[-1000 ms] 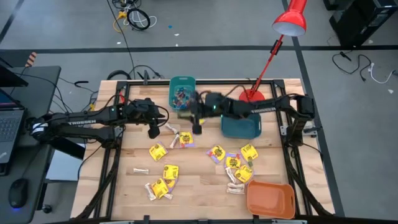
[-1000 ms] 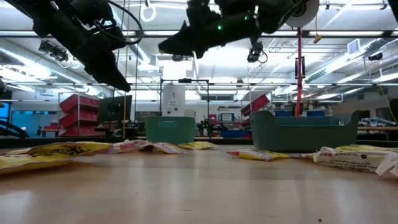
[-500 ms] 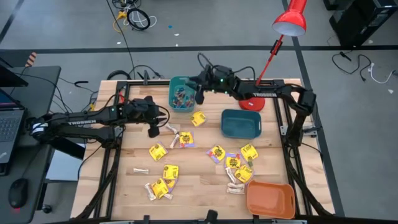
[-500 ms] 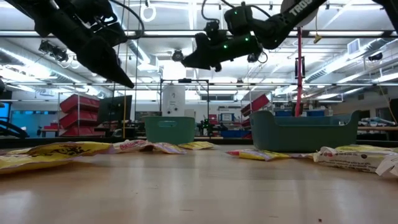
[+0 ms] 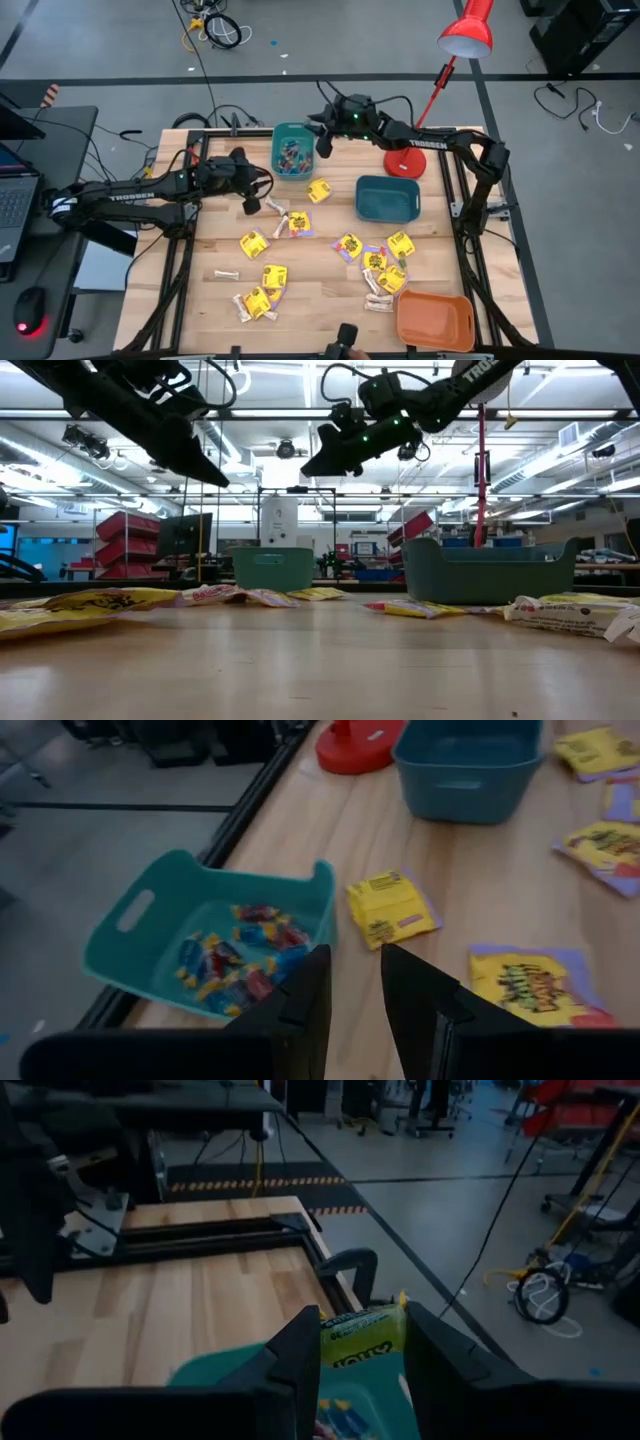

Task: Sort candy
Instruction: Put the green candy into the green bin

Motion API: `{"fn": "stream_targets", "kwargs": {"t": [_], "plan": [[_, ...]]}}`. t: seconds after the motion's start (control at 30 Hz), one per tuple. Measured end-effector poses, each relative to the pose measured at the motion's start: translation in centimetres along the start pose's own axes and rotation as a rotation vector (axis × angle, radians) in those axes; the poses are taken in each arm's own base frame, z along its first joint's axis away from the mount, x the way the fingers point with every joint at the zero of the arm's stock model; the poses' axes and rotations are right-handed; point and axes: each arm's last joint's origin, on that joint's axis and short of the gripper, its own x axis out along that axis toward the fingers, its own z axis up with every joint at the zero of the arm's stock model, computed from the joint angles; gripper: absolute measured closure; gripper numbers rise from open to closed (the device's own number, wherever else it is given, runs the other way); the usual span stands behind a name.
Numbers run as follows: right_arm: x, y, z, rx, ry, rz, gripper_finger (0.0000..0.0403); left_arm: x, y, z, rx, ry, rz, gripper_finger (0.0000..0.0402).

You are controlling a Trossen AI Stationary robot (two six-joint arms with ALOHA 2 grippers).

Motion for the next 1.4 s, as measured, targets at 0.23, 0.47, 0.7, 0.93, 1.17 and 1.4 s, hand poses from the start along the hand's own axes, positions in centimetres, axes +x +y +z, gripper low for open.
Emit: {"fn": "stream_targets", "kwargs": {"t": [0.23,0.47,0.7,0.93,1.17,1.4], "plan": [[-0.3,-0.5,2.7,-0.029,0.031,-0.015,0.0289,0.0,0.2,-0.1,0.006,0.023,0.078,0.0308],[-0.5,-0.8,4.0,-0.055,0.022,-0.027,0.0289,0.0,0.3,-0.2,0.050,0.029,0.098,0.0308],[-0.5,-1.2,4.1,-0.092,0.005,-0.048,0.0289,0.0,0.4,0.2,0.044,-0.007,0.125,0.0308],[2.2,-1.3,2.0,-0.090,0.022,-0.019,0.0289,0.0,0.4,0.4,0.038,-0.023,0.130,0.0308],[6.0,-1.5,0.0,-0.020,0.124,0.030,0.0289,0.0,0.5,0.3,0.037,-0.018,0.130,0.0308],[8.5,-1.7,-1.0,0.007,0.312,0.065,0.0289,0.0,0.4,0.3,0.035,-0.016,0.130,0.0308]]}}
